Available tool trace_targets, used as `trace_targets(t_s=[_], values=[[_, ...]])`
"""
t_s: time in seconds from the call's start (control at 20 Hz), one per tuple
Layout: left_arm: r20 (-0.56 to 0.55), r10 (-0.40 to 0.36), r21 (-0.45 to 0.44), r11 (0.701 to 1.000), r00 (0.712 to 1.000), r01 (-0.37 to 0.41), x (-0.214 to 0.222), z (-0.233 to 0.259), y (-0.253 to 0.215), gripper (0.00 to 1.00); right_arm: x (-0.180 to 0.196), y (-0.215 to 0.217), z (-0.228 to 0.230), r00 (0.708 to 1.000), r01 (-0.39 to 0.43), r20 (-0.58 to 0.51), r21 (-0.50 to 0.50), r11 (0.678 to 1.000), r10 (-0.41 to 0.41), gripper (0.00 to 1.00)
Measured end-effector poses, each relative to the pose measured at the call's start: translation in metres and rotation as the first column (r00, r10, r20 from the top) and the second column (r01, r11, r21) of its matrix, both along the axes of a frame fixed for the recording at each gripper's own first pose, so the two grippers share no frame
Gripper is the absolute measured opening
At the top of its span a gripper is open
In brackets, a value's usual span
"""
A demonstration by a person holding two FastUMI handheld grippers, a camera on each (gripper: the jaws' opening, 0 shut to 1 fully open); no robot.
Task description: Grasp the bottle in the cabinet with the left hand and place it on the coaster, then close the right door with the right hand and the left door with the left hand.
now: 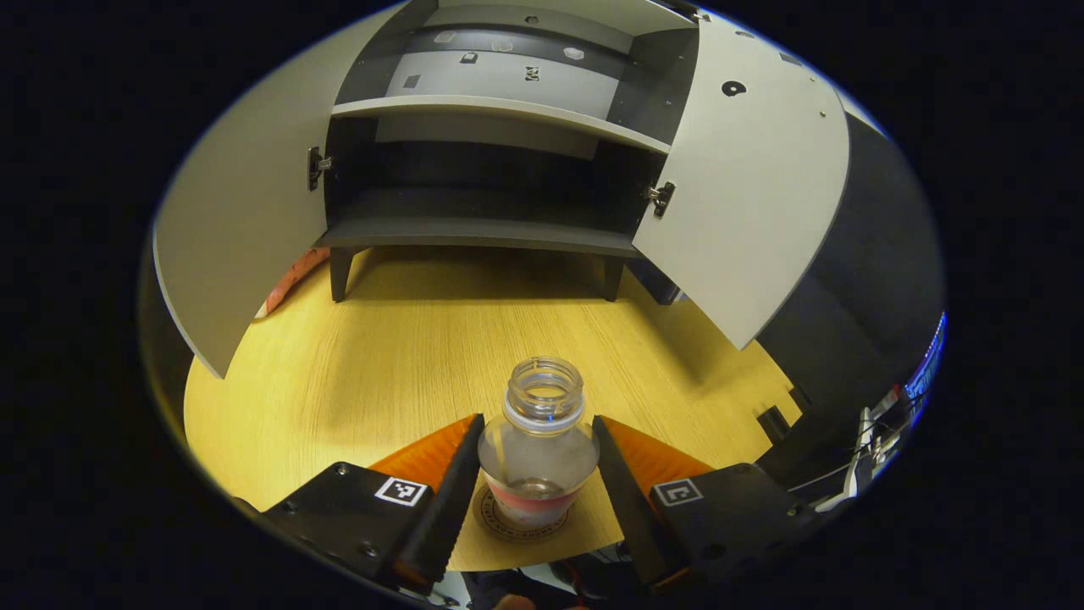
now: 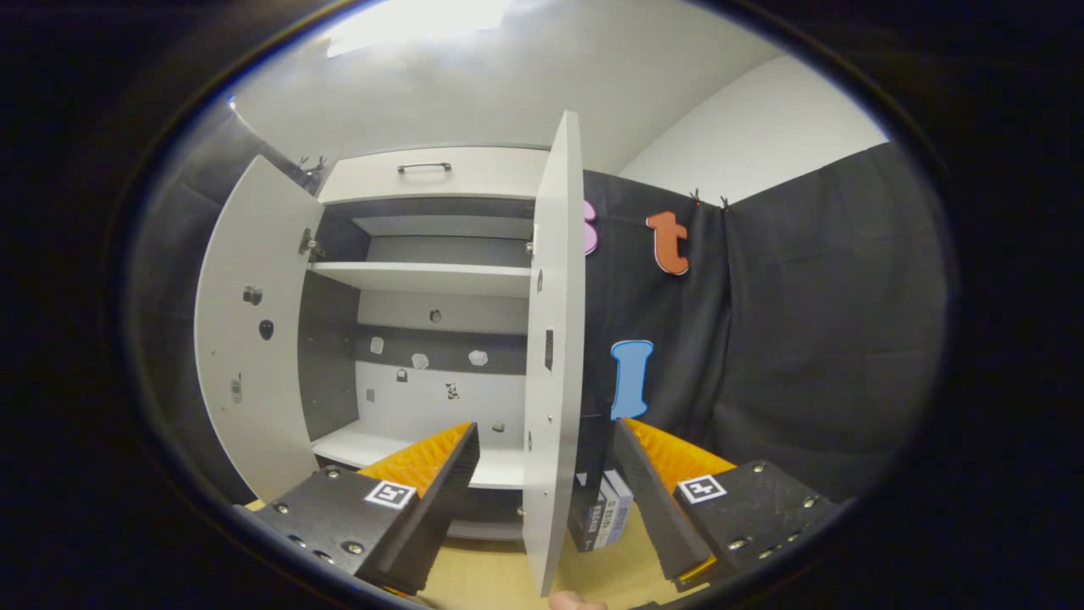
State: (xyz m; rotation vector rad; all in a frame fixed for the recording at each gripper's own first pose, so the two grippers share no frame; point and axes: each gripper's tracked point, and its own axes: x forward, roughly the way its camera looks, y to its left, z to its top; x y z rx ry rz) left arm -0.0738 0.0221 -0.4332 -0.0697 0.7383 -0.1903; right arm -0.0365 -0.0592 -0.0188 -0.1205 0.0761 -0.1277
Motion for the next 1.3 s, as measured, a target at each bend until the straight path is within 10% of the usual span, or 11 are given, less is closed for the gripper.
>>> trace_targets(t_s=[1.3], values=[[0.048, -0.043, 0.104, 0.994, 0.998, 0.038, -0.011, 0.034, -0.002, 0.82, -0.005, 0.003, -0.012, 0.999, -0.016, -0.030, -0.007, 1.000, 0.015, 0.97]])
